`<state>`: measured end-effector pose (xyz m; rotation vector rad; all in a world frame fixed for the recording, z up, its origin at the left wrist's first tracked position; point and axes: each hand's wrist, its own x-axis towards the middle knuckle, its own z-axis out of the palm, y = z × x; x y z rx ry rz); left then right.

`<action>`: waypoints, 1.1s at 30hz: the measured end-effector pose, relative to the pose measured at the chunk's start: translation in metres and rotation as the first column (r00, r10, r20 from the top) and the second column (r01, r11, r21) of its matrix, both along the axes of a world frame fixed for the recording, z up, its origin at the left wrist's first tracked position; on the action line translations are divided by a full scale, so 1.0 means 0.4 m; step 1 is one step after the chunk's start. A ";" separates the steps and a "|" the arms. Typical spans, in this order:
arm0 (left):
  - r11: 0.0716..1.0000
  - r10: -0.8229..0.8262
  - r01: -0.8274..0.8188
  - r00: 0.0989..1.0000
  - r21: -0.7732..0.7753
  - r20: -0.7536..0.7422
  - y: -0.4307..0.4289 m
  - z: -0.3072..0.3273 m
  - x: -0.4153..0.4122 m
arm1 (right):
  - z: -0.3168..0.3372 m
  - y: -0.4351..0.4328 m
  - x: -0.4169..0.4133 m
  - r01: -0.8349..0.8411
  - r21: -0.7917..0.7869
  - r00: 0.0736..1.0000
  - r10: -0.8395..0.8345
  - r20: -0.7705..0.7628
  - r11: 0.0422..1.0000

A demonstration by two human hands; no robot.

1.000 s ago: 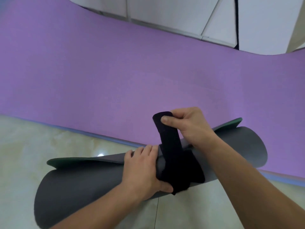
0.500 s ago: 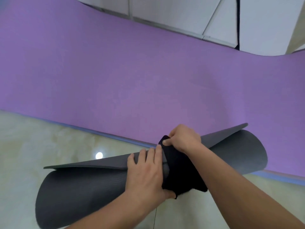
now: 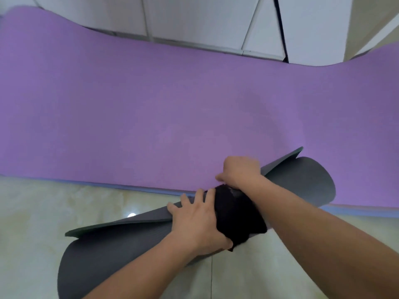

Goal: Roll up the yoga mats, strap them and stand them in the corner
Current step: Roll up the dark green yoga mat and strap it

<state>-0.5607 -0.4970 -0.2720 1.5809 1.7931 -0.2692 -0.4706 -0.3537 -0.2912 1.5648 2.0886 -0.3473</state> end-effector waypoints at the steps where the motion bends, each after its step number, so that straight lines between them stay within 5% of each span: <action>1: 0.999 0.001 -0.001 1.000 -0.040 0.019 0.009 0.003 -0.006 | 0.020 0.008 0.031 -0.007 0.045 1.000 0.008 -0.019 0.999; 4: 0.985 0.012 0.006 0.995 -0.171 0.104 0.041 0.019 -0.031 | 0.084 0.028 0.160 0.029 0.165 1.000 -0.027 -0.010 0.986; 7: 0.964 0.120 -0.058 0.966 -0.259 0.230 0.088 0.032 -0.036 | 0.131 0.037 0.299 0.353 0.220 0.936 -0.337 -0.105 0.910; 10: 0.969 0.100 -0.026 0.951 -0.245 0.294 0.124 0.028 0.018 | 0.128 0.030 0.423 0.728 0.046 0.669 -0.694 -0.268 0.684; 13: 0.974 0.007 0.062 0.954 -0.219 0.301 0.131 0.002 0.082 | 0.100 0.008 0.489 0.839 -0.246 0.374 -0.842 -0.389 0.486; 19: 0.978 0.132 -0.047 0.895 -0.206 0.425 0.150 0.027 0.062 | 0.164 0.007 0.510 0.790 -0.420 0.141 -0.800 -0.583 0.446; 26: 0.982 0.171 -0.135 0.930 -0.132 0.326 0.107 0.355 -0.059 | 0.567 0.007 0.302 0.640 -0.387 0.190 -0.625 -0.757 0.663; 30: 0.953 0.296 -0.257 0.904 -0.160 0.309 0.047 0.586 -0.149 | 0.847 -0.062 0.128 0.532 -0.160 0.462 -0.443 -0.769 0.832; 33: 0.881 0.472 -0.392 0.762 -0.265 0.443 -0.032 0.743 -0.237 | 1.027 -0.197 0.001 0.356 0.020 0.647 -0.230 -0.727 0.934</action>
